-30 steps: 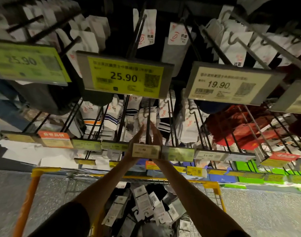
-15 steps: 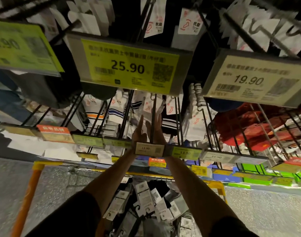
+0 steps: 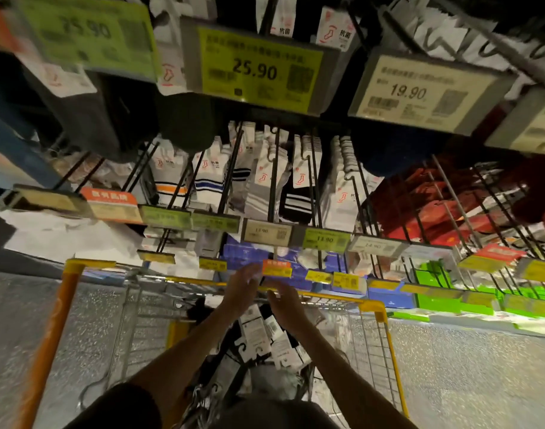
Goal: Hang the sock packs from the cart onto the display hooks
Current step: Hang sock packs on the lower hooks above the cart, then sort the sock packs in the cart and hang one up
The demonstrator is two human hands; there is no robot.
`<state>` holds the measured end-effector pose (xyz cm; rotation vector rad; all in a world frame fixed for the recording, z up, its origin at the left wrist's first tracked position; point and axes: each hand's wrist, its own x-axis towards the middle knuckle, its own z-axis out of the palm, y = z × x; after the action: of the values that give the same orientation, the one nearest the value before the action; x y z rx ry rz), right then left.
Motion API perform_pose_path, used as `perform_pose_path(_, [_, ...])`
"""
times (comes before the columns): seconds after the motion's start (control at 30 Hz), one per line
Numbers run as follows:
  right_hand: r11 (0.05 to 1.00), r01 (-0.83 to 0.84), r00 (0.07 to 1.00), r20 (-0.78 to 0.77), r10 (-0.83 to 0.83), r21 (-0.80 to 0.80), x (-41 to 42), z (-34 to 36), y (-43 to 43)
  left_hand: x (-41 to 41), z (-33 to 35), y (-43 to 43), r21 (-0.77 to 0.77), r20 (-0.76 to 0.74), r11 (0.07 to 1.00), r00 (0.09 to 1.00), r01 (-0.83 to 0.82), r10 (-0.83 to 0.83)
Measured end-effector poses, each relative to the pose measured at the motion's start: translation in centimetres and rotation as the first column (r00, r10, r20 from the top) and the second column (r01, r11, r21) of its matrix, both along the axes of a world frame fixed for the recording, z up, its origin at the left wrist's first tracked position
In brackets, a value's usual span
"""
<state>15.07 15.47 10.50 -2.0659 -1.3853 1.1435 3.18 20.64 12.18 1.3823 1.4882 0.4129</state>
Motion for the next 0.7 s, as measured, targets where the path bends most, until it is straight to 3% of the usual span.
perform_pose_path(0.1, [1.0,-0.009,1.0,-0.028,0.009,-0.017,-1.3,-1.0,-3.8,-1.6,-1.8,-3.3,-0.08,0.027,0.995,0.998,0.064,-0.062])
perform_pose_path(0.2, [0.999,-0.024,0.999,-0.026,0.024,0.024,-2.2,-2.0,-7.0,-3.5,-4.0,-6.3,-0.157,-0.045,0.981,0.991,0.116,-0.124])
perform_pose_path(0.57, [0.938,-0.172,0.985,-0.023,0.173,-0.3,-2.0,-6.4,-17.4,-7.4,-9.4,-16.2,-0.317,0.025,0.943,0.995,0.104,-0.101])
perform_pose_path(0.7, [0.913,-0.128,0.991,-0.009,0.135,-0.388,-0.3,-10.3,-20.5,-7.1,-9.7,-19.5,-0.272,-0.093,0.951,0.979,0.148,-0.179])
